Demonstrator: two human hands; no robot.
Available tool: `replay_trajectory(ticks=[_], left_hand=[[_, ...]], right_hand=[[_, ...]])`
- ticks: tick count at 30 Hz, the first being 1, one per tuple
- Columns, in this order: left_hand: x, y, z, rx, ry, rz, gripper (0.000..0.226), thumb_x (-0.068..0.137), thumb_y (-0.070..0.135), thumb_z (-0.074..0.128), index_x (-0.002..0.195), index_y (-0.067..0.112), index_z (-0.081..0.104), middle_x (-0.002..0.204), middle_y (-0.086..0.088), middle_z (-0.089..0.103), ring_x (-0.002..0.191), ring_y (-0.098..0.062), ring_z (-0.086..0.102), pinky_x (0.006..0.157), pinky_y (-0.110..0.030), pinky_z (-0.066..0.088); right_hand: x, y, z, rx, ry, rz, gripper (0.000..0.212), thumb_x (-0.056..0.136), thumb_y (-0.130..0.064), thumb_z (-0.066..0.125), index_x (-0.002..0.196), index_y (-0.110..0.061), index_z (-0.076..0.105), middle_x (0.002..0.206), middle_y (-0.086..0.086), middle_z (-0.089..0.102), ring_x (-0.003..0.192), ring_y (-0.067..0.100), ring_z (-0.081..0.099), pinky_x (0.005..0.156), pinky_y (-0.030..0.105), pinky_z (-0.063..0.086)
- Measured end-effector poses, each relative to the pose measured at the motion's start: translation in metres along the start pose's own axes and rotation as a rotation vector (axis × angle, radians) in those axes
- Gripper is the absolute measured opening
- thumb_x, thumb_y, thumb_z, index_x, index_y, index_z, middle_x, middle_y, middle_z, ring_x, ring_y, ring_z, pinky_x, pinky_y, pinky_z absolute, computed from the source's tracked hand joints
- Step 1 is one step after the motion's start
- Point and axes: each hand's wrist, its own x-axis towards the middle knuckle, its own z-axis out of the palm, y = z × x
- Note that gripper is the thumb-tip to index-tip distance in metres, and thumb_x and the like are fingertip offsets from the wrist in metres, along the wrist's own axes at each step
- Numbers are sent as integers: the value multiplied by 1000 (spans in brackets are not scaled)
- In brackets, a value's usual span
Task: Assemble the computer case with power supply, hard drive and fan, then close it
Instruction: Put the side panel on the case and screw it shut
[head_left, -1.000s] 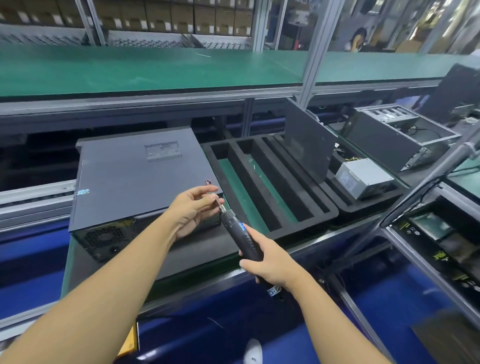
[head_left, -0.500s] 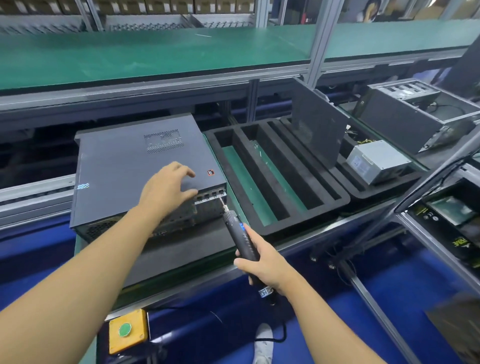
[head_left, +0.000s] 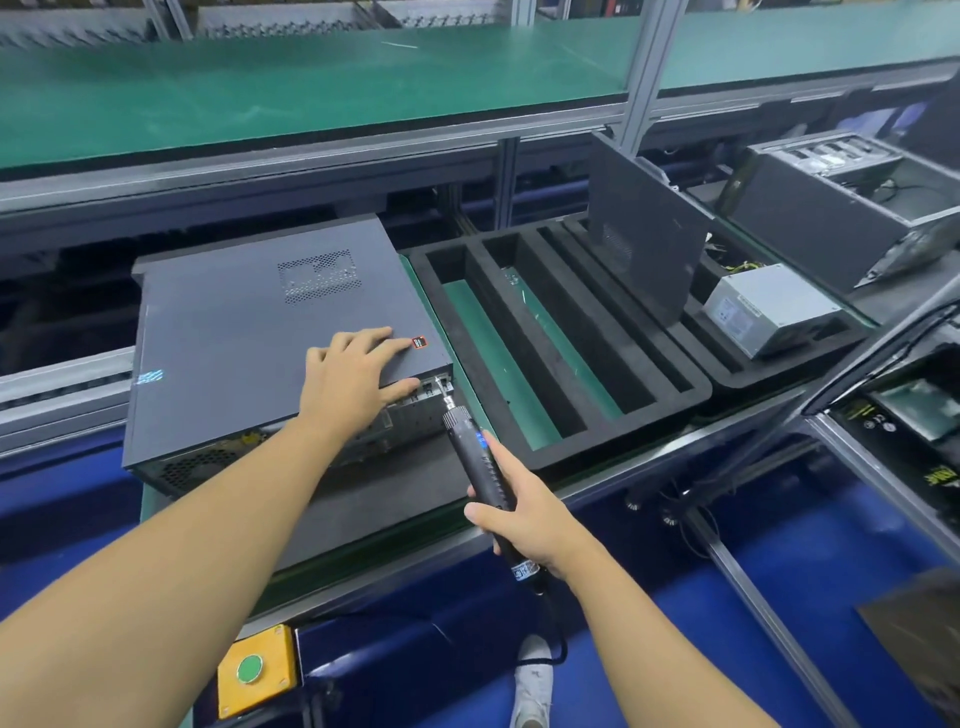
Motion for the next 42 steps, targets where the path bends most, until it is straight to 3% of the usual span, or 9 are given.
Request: replay_trajectory(ticks=[3, 14, 21, 30, 36, 42], left_hand=[[0, 0, 1, -11, 7, -6, 52, 87, 66, 56, 134, 43, 53, 144, 12, 50, 126, -22, 45, 90, -41, 35], [-1, -1, 1, -30, 12, -17, 52, 87, 66, 56, 134, 44, 53, 144, 12, 49, 127, -21, 43, 92, -40, 33], [0, -2, 3, -40, 23, -15, 52, 87, 66, 56, 133, 43, 54, 143, 11, 50, 126, -21, 44, 92, -41, 32], [2, -2, 2, -50, 13, -15, 52, 86, 67, 55, 133, 43, 54, 142, 12, 50, 127, -20, 44, 90, -40, 32], [1, -4, 1, -52, 13, 1, 53, 86, 68, 53, 133, 43, 54, 141, 13, 51, 125, -19, 44, 91, -40, 32], [1, -7, 1, -70, 1, 5, 53, 87, 70, 49, 133, 45, 52, 142, 14, 49, 126, -18, 43, 96, -40, 31]], right_hand=[[4, -3, 1, -13, 2, -2, 89, 85, -33, 74, 153, -59, 22, 123, -9, 64, 82, 5, 65, 71, 26, 56], [6, -9, 0, -41, 1, 27, 88, 90, -29, 73, 155, -56, 21, 126, -5, 62, 87, 11, 64, 70, 26, 57], [7, -15, 6, 27, 2, 33, 91, 86, -32, 73, 158, -50, 21, 105, -6, 70, 80, 11, 64, 71, 31, 57], [8, -25, 8, 124, -27, 81, 83, 87, -31, 70, 155, -53, 26, 93, 9, 64, 74, 23, 57, 69, 42, 59], [8, -28, 9, 129, -20, 80, 84, 88, -28, 73, 156, -49, 28, 97, 7, 65, 77, 19, 60, 67, 38, 58], [6, -30, 6, -37, -17, 73, 93, 82, -33, 71, 154, -58, 17, 116, -1, 64, 78, 17, 62, 72, 35, 55]])
